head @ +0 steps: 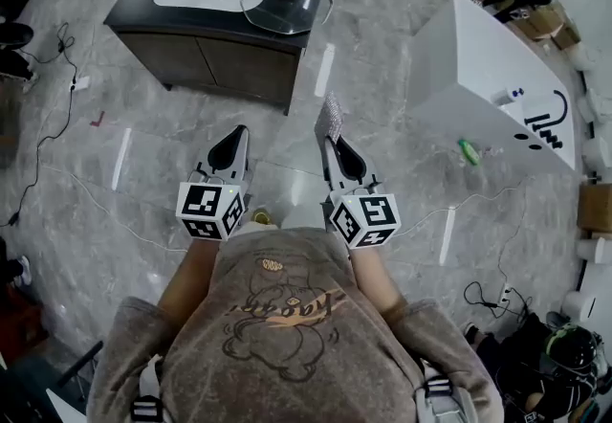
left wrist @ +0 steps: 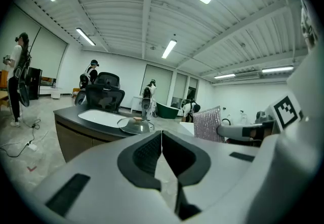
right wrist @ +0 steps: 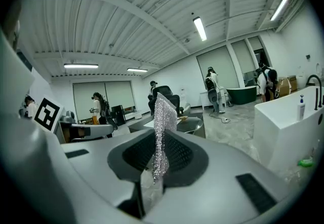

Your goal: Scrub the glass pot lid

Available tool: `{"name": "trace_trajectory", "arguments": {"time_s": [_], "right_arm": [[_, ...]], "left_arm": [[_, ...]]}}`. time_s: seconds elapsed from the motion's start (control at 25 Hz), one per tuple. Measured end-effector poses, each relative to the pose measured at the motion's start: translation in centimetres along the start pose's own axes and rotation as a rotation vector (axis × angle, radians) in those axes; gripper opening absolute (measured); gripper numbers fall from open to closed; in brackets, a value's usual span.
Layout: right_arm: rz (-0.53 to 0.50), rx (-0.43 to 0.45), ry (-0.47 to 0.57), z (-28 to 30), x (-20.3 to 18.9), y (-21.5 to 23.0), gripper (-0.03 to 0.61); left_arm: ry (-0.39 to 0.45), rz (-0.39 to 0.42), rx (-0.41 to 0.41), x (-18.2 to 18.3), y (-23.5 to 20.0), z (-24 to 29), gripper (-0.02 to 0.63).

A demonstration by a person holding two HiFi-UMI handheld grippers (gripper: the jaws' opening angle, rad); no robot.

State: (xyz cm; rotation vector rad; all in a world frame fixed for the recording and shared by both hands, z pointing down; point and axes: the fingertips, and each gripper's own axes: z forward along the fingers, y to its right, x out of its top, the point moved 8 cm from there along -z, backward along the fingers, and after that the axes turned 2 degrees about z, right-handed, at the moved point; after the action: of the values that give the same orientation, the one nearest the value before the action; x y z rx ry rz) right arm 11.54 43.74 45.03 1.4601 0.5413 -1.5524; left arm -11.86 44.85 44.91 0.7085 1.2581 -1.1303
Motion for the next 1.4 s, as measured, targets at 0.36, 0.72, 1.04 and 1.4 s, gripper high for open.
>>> {"name": "trace_trajectory", "arguments": {"time_s": [0.36, 0.72, 1.04, 1.4], "right_arm": [[0.018, -0.011, 0.006, 4.3, 0.7, 1.7, 0.069], [0.02, 0.004, 0.021, 13.8, 3.4, 7.4, 0.069], [0.018, 0.021, 0.006, 22.8, 7.6, 13.1, 0.069], [-0.008, 0.063, -0.036, 31.1, 12.0, 19.6, 0.069]], "left_arm": [[-0.005, 0.02, -0.021, 0.9, -3.3, 4.2, 0.018], [-0.002, 0.01, -0.065, 3.1, -7.4, 14.2, 0.018], [-0.023, -0.004, -0.145, 6.5, -10.1, 24.2, 0.018], [-0.032, 0.019, -0.153, 10.8, -12.4, 34.5, 0.018]]}}
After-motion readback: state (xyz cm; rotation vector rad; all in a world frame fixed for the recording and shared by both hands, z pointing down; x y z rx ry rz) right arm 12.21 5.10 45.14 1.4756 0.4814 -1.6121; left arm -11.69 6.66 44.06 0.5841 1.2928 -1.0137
